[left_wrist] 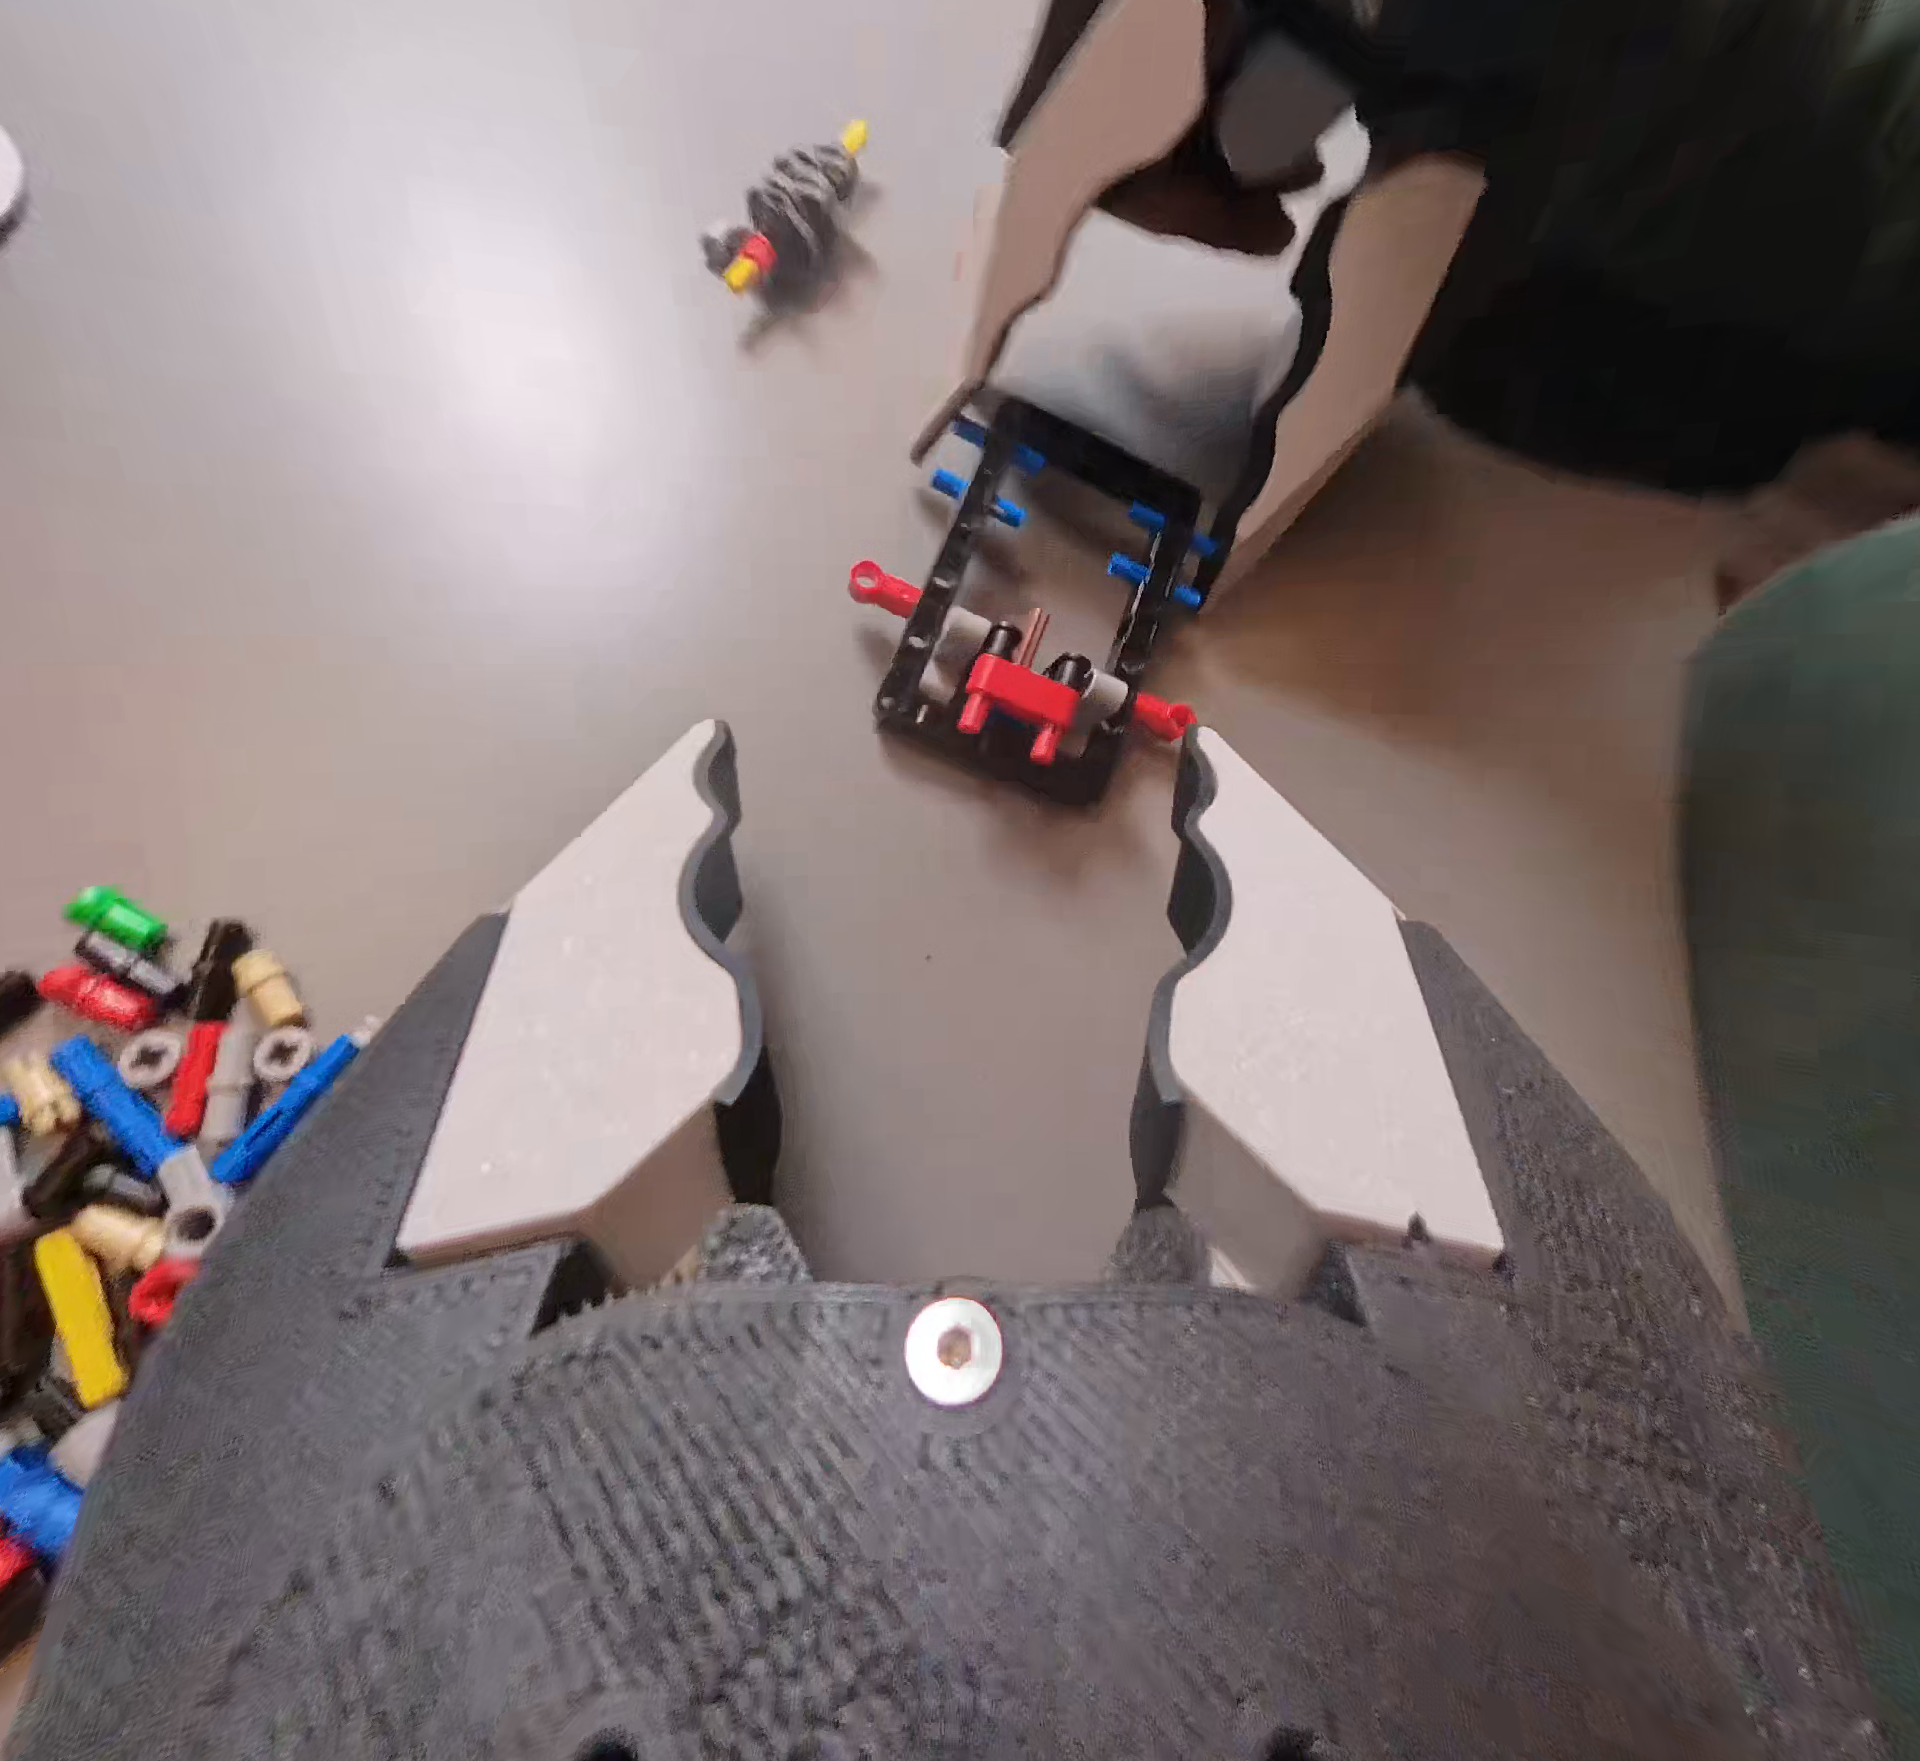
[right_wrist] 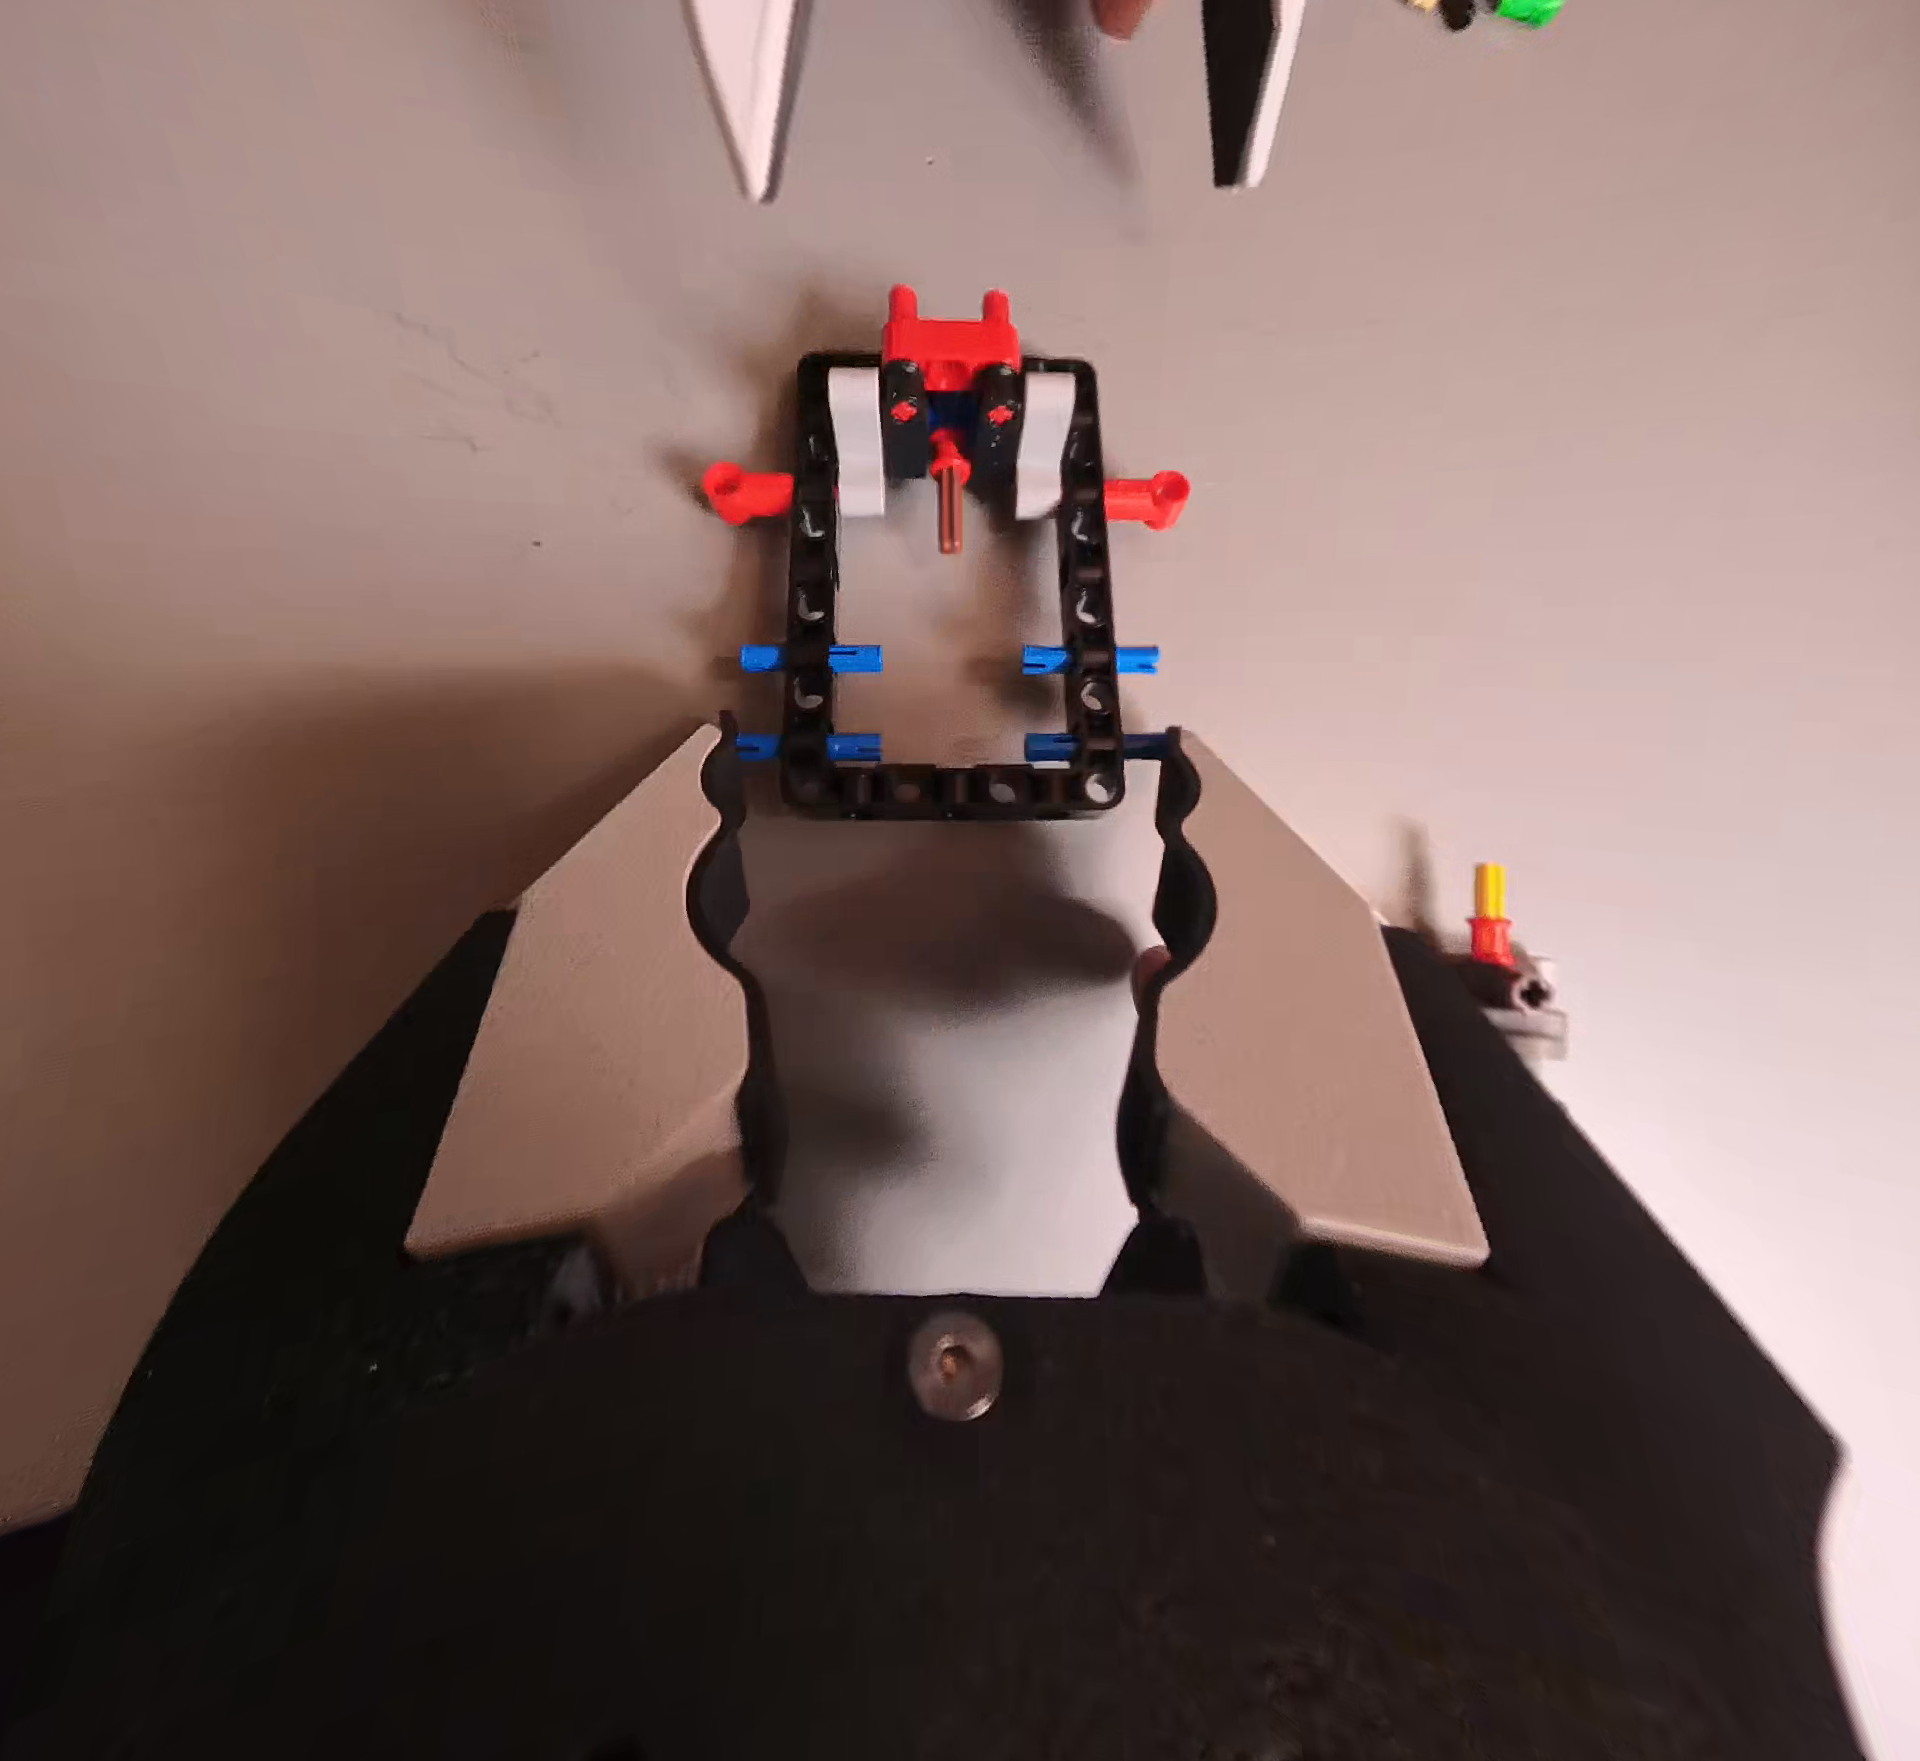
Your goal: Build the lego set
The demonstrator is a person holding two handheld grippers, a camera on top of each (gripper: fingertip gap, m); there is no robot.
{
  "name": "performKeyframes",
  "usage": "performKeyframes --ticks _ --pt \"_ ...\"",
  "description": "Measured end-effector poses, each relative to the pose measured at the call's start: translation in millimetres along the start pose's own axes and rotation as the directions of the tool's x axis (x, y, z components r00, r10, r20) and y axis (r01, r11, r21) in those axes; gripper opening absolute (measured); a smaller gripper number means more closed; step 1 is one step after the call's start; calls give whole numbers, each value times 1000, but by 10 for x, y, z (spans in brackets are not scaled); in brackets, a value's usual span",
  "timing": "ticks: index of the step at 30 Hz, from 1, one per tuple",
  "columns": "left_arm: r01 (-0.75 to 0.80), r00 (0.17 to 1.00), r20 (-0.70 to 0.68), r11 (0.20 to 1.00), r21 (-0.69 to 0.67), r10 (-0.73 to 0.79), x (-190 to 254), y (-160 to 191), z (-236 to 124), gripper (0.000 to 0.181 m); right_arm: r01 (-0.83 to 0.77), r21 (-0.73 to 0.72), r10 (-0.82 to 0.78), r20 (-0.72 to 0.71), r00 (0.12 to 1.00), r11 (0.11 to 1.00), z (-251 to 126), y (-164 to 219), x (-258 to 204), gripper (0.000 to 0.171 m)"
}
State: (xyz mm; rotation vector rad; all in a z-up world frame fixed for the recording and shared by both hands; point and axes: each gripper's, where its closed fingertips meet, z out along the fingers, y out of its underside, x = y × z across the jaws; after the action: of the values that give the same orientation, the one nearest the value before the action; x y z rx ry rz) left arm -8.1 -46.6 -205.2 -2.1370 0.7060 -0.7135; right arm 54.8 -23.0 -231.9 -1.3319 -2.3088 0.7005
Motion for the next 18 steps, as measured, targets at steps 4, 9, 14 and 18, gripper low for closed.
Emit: performKeyframes --ticks 4,9,14,18 --pt "-193 981 -28 972 -135 191 93 160 164 89 0 -5 0 0 1000 1000 29 -35 28 79" --pt "-310 948 23 934 -176 319 25 198 195 64 -99 114 99 8 995 988 -284 -66 115 75" --pt "-343 937 11 924 -171 350 9 190 162 72 -166 166 179 -64 982 972 -703 114 276 66" --pt "-400 916 -45 902 -164 398 38 133 259 85 -143 110 145 -4 989 984 -577 151 75 67"
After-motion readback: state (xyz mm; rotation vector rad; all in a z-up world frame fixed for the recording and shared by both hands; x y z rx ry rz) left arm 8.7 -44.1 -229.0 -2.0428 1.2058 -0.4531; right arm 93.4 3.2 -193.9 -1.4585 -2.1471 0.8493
